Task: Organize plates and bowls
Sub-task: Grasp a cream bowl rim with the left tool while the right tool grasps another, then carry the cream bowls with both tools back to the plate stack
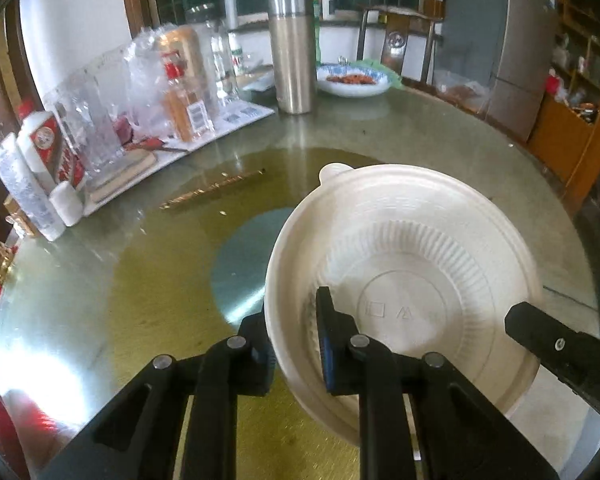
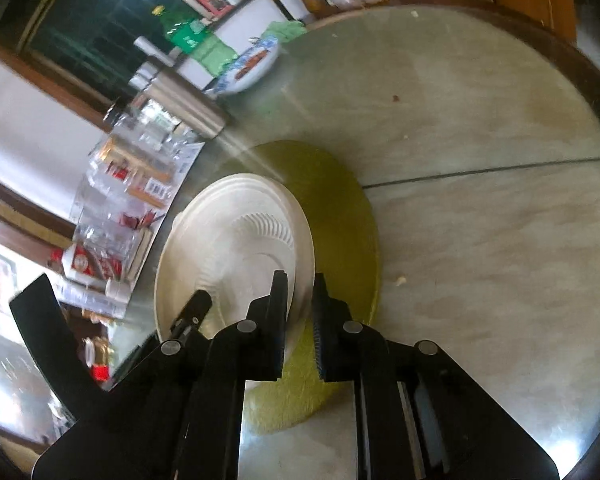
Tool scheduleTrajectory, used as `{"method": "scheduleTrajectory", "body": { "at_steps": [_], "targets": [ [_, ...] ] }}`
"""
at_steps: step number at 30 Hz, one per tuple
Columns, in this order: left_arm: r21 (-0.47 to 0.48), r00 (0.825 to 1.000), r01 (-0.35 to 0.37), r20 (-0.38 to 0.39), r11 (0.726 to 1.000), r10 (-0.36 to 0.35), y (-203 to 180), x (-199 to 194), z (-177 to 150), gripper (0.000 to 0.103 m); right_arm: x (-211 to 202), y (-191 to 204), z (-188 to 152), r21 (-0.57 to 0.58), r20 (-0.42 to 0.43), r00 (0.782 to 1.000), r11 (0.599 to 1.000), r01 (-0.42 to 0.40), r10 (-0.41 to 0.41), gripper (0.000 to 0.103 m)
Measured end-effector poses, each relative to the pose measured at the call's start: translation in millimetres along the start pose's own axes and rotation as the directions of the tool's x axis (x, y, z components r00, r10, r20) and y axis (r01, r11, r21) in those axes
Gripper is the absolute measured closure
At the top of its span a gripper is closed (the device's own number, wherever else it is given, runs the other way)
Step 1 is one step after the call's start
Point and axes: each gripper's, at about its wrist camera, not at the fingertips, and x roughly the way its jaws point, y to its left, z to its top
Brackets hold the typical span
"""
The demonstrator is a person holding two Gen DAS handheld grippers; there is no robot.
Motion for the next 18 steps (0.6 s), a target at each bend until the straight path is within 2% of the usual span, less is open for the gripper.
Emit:
{"method": "scheduleTrajectory", "body": {
  "at_steps": [7, 11, 18],
  "targets": [
    [0.021, 0.998, 0.022, 0.058, 1.0, -0.023, 9.2, -39.9, -24.2, 0.086, -37.7, 8.5, -31.6, -0.012, 0.054, 0.998, 1.0, -0.013, 0.013, 0.092],
    [0.015, 0.997, 0.038, 0.064, 0.999, -0.039, 14.6, -46.0, -40.1, 0.086, -47.3, 10.9, -52.1, -0.016, 0.079, 0.997, 1.0, -0.002, 0.004, 0.092],
    [0.002, 0.997, 0.065, 0.048, 0.998, -0.065, 28.5, -47.2, -58.2, 0.086, -51.3, 18.9, -73.7, -0.031, 0.076, 0.997, 0.999, 0.024, -0.022, 0.092]
  ]
}}
